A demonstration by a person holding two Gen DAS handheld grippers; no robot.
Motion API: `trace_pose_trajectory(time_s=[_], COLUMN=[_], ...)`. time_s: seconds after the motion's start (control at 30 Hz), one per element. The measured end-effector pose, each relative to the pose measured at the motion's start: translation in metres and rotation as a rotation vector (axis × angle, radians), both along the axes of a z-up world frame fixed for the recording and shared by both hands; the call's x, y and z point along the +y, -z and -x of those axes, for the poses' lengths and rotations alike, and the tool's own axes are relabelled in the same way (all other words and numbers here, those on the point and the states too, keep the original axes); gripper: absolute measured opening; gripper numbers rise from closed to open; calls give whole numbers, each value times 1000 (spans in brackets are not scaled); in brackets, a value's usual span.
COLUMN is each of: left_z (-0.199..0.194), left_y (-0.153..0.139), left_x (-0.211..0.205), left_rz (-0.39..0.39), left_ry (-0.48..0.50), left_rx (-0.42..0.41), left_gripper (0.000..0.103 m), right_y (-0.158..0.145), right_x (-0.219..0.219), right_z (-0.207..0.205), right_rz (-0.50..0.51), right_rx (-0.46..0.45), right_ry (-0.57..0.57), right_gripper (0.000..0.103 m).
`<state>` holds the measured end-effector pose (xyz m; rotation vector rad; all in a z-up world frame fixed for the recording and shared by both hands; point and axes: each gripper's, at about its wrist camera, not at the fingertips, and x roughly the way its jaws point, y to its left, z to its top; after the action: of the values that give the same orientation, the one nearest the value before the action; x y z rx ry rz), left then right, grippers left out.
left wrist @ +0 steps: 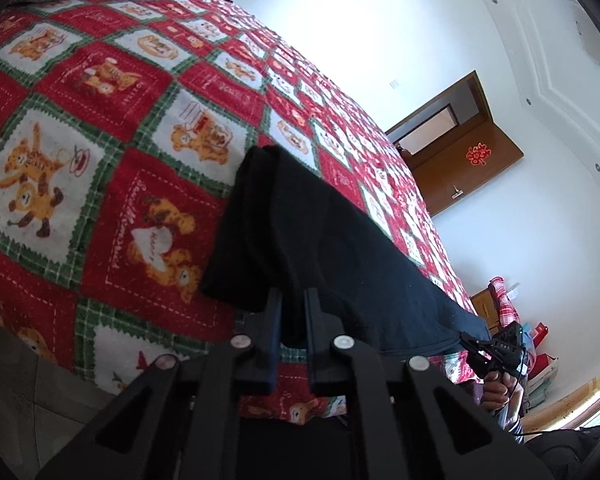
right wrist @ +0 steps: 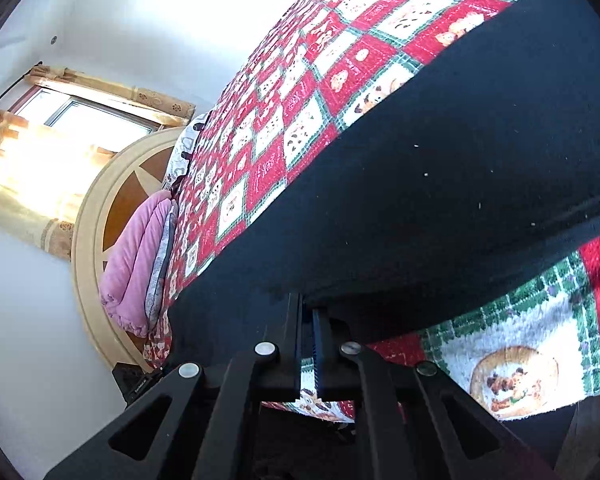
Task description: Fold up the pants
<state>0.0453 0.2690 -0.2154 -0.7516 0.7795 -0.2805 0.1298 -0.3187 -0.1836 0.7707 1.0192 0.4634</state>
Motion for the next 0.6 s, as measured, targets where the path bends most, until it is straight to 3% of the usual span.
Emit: trace_pose_trajectory(time_s=[0.1,0.23,0.33,0.47,0.53,0.6], left_z=[-7,-30,-50,-58,-49,-43], left_y=[-8,-38,-61,-87,-84,-62], left_x=[1,6,18,28,31,34], left_rz=[-15,-44,-36,-47,-70,-65], left_ry=[-2,1,-15,-31,-32,-31], left_rx=[-17,-103,-165,-248,-267,-214], left_gripper=[8,7,7,7,7,7], right_y=[2,-14,-45,-93,-99,-85], right_x=[0,0,-1,-2,-1,3], right_z=[-5,-28,-46,-50,-42,-31], right_rz=[11,20,-15,-102,-141,-131], right_rx=[7,-22,-101,-287,-353,-348], right_ry=[-11,-20,-22,-37,-54,-86], right_gripper=[4,3,3,3,3,3])
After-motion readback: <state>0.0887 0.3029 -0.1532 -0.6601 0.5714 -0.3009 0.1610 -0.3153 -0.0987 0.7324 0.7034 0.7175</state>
